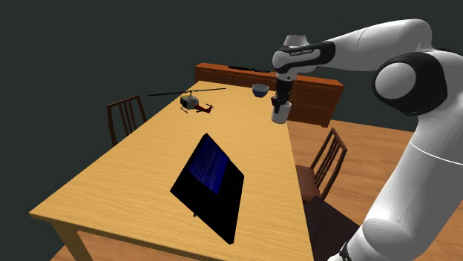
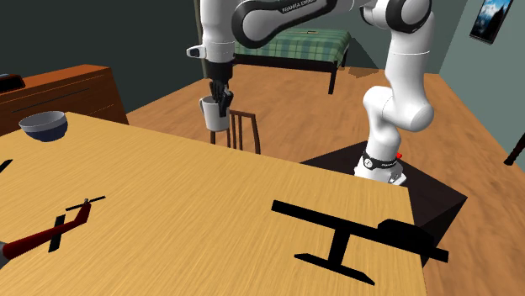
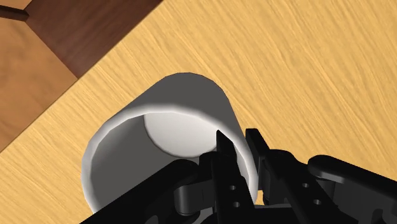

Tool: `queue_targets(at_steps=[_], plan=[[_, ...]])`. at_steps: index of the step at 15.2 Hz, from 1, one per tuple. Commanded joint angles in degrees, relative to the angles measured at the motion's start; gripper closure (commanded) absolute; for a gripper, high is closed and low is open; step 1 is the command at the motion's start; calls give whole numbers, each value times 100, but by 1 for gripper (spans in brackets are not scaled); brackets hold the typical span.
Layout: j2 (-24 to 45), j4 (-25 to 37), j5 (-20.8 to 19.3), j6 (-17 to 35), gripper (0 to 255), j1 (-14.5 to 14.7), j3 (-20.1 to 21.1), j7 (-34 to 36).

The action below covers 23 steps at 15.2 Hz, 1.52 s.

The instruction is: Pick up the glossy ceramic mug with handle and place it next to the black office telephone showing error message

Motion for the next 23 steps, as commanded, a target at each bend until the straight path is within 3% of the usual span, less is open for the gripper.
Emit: queue_targets(at_steps=[1,20,23], plan=[[-28,135,-9,-163,255,6,3,10],[140,1821,40,-1684,255,-31,-17,-49],[6,1692,-21,-1691,255,134,99,228]])
